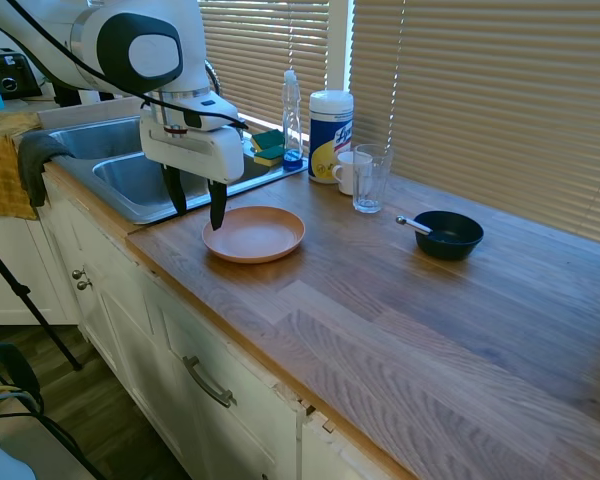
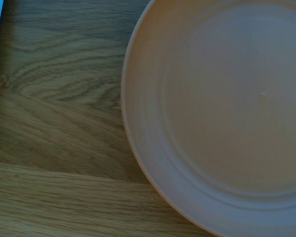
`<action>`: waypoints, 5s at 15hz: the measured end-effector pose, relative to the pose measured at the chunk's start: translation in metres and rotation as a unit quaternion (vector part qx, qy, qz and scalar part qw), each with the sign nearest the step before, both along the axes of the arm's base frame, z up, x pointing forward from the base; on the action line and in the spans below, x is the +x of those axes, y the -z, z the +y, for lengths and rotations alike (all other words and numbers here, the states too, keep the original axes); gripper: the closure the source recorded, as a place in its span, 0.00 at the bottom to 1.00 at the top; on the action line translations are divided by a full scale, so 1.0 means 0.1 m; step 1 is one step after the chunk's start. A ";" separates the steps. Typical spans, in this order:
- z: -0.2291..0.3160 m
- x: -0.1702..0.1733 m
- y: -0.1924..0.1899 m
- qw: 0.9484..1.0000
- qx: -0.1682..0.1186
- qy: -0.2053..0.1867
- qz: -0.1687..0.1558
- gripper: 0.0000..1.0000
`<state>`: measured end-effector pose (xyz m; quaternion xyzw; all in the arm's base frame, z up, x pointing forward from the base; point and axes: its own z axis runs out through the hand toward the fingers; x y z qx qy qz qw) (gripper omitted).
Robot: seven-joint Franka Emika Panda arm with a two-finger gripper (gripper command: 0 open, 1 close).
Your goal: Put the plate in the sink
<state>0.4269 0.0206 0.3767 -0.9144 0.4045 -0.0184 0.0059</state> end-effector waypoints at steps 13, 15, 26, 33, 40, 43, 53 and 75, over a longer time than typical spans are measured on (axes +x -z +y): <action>-1.07 0.45 -0.11 0.994 0.014 0.098 -0.048 0.00; -1.37 0.55 0.00 0.993 0.030 0.109 -0.046 0.00; -1.64 0.71 0.60 0.988 0.136 0.069 0.006 1.00; -1.60 0.74 0.61 0.987 0.150 0.052 0.014 1.00; -1.74 0.79 0.71 0.985 0.169 0.043 0.016 1.00; -1.77 0.78 0.74 0.983 0.179 0.038 0.015 1.00; -1.88 0.77 0.74 0.975 0.220 0.022 0.006 1.00; 1.38 1.81 -0.32 0.990 0.135 -0.036 -0.008 1.00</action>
